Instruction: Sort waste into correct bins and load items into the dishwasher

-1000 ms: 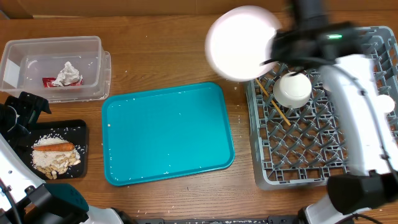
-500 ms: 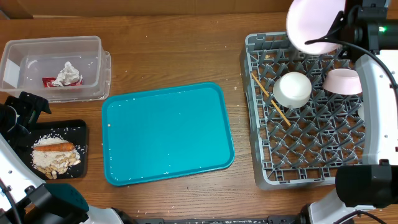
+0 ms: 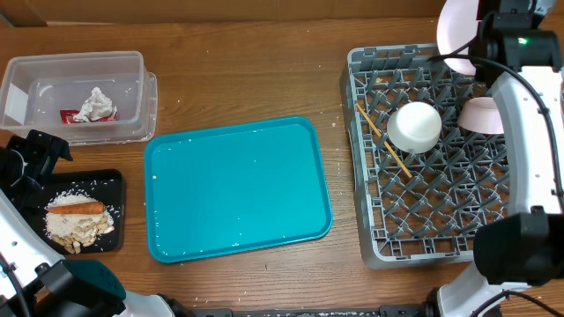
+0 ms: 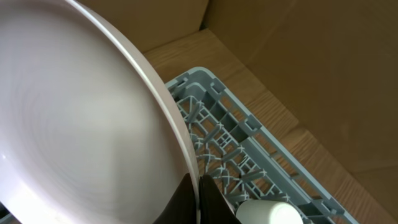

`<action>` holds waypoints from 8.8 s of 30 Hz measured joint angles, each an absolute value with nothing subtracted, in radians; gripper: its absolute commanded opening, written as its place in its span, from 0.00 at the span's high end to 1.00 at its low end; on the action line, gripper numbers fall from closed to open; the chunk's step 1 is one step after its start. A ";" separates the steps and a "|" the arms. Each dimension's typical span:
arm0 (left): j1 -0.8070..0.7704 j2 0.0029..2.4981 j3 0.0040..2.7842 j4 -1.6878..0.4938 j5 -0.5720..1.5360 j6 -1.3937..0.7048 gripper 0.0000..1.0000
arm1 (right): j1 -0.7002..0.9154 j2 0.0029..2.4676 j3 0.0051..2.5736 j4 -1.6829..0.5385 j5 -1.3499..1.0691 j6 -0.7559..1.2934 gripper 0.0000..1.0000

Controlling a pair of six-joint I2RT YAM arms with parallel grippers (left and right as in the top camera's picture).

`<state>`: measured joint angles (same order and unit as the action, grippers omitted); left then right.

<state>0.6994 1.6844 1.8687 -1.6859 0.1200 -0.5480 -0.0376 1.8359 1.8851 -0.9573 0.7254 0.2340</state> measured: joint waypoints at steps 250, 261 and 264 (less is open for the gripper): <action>0.699 1.684 1.867 -1.686 0.120 -0.548 0.00 | -0.052 0.015 0.019 -0.088 0.041 0.078 0.00; 0.699 1.684 1.867 -1.686 0.120 -0.548 0.00 | -0.052 0.015 0.019 -0.087 0.041 0.101 0.00; 0.699 1.684 1.867 -1.686 0.120 -0.548 0.00 | -0.052 0.015 0.019 -0.088 0.041 0.101 0.00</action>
